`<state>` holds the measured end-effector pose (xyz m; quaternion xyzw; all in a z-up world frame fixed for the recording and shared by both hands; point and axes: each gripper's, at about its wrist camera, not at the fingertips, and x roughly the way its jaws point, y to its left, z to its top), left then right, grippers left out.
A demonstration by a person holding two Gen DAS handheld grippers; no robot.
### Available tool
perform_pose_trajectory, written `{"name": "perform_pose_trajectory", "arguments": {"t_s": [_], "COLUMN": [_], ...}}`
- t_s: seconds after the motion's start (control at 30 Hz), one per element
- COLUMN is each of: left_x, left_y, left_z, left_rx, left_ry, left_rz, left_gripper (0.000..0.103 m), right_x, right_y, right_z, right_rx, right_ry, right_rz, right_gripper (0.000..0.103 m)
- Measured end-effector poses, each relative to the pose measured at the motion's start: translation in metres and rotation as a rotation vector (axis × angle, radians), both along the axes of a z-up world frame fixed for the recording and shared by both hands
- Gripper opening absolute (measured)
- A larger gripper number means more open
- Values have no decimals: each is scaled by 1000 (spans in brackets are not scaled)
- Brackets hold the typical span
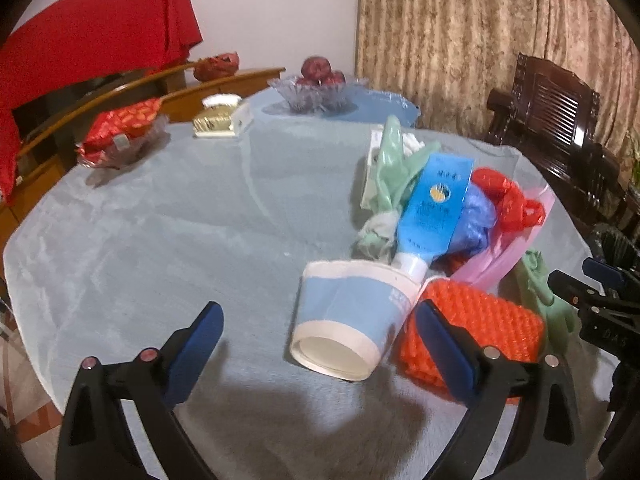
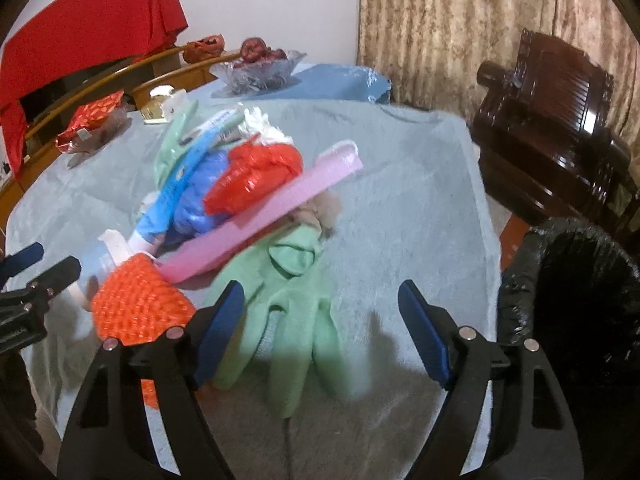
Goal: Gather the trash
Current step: 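Grasp the paper cup with the left gripper while the right gripper grasps the green glove, then carry cup and glove over the black bin and open both grippers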
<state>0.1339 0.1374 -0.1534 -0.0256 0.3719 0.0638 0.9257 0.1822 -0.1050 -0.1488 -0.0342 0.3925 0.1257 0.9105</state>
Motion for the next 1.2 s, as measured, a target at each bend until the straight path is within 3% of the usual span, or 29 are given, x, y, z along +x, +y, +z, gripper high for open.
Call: {"name": "perform_pose_trajectory", "arguments": {"t_s": [0.23,0.3,0.47,0.5,0.63,0.8,1.2], "left_x": [22,25,30,30,28,18,-9], "left_y": [-2,0,9,9,10,13,22], "left_z": [-17,-23,-30,-30,-28,-17,25], "left_rx": [-28,-65,-182,-187,-204,-202,-189], "left_ry": [51,64,76,80,75,49,-48], "left_rz": [-27,-34,-67,-72,-71,-65,-35], "left_gripper": [94,90,72,71,66,58,55], "right_x": [15,20,21,19,13,-3,-33], "right_y": [8,10,16,17,11,-1,-30], "right_z": [-15,-19,-23,-22,-11,10,56], "right_rx": [-26,-21,23,32,72,85,72], "right_ry": [43,70,117,116,111,74,-45], "right_rz": [28,36,118,136,139,141,77], "right_gripper": [77,74,41,33,14,10,9]}}
